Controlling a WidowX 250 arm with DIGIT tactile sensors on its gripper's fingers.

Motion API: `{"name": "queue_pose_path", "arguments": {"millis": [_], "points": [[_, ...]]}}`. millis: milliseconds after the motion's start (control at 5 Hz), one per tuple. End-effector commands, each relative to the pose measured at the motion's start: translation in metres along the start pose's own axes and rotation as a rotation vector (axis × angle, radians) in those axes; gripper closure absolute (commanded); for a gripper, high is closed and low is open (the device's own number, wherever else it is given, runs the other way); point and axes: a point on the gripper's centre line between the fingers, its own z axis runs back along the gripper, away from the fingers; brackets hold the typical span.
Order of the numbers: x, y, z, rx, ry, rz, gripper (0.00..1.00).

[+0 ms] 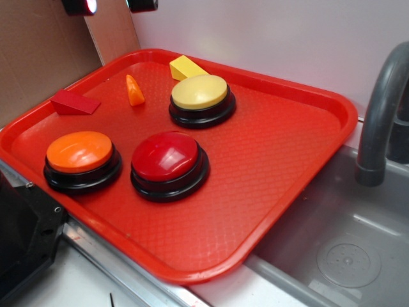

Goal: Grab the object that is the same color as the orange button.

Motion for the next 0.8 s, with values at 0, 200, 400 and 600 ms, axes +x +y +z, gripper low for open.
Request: {"name": "queue_pose_path", "arguments": {"millis": [0,200,400,600], "points": [[0.012,0.019,-0.046,-0.022,-0.042,0.112,0.00],[0.006,0.020,-0.076,-0.057,-0.005,0.135,0.00],[-0.004,0.015,-0.094,-0.087,0.034,0.148,0.00],[-0.009,0.006,-0.099,-0.109,0.058,0.133,0.00]]}}
